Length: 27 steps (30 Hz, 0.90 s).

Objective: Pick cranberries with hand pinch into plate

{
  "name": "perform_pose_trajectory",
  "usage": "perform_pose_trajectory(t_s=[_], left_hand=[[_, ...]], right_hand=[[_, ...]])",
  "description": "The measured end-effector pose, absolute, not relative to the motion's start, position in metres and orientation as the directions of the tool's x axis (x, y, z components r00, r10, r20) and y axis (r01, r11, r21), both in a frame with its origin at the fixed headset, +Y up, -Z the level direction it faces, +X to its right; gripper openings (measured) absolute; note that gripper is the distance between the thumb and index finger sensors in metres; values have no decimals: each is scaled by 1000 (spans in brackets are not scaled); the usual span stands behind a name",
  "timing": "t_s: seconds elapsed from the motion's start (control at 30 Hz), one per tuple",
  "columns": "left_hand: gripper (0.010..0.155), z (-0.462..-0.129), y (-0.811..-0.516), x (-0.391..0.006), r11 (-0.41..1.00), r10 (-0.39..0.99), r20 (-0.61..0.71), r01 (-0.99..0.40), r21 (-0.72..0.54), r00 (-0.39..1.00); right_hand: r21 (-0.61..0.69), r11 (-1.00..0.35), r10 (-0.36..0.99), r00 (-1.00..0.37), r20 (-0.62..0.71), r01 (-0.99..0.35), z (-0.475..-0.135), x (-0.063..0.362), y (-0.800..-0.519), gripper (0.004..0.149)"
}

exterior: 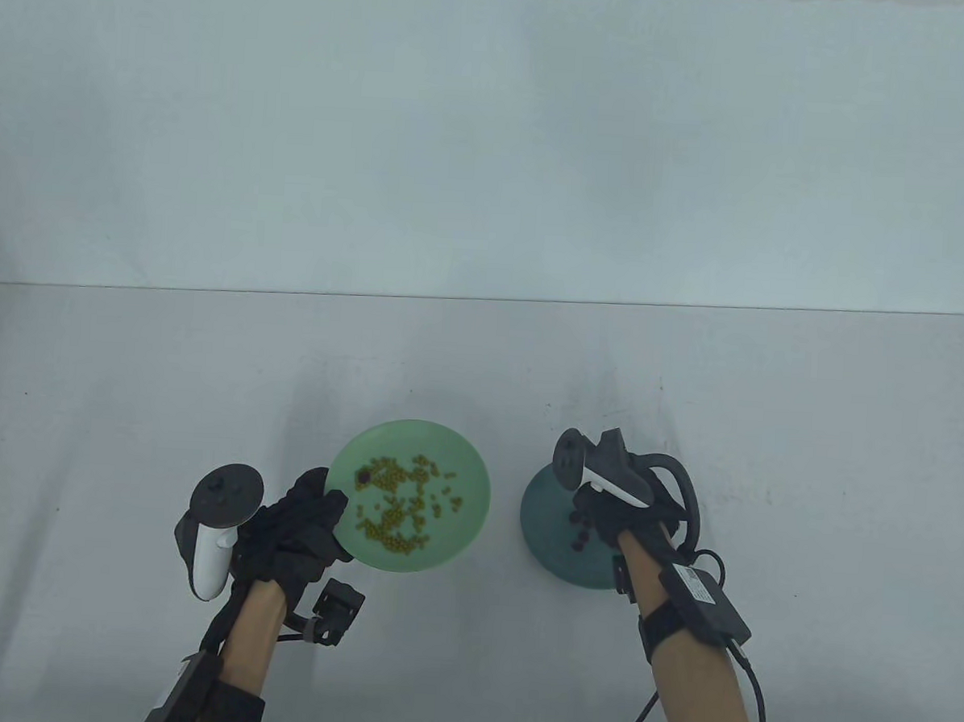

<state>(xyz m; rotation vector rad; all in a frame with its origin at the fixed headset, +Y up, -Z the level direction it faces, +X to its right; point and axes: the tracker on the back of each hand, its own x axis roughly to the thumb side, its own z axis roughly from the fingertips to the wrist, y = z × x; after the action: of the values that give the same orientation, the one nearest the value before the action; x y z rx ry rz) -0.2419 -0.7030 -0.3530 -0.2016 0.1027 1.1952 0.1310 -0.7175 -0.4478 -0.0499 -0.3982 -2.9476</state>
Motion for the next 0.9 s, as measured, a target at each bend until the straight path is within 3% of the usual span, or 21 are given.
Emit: perform_pose_trajectory(t_s=[0.2,0.43,0.9], left_hand=[[57,-353,-703,-242,352,912,-186,-930,-102,365],[57,-353,-703,-242,352,912,-187,-930,-103,366],[57,-354,-704,-240,362,907,-189,-925,-112,377]], right_hand=[[273,-947,-167,-985,40,171,-449,134,-722,44],[234,-957,-164,-986,42,169,-447,135,-707,46],[8,-977,-206,-956,207,212,-421,88,-611,45]])
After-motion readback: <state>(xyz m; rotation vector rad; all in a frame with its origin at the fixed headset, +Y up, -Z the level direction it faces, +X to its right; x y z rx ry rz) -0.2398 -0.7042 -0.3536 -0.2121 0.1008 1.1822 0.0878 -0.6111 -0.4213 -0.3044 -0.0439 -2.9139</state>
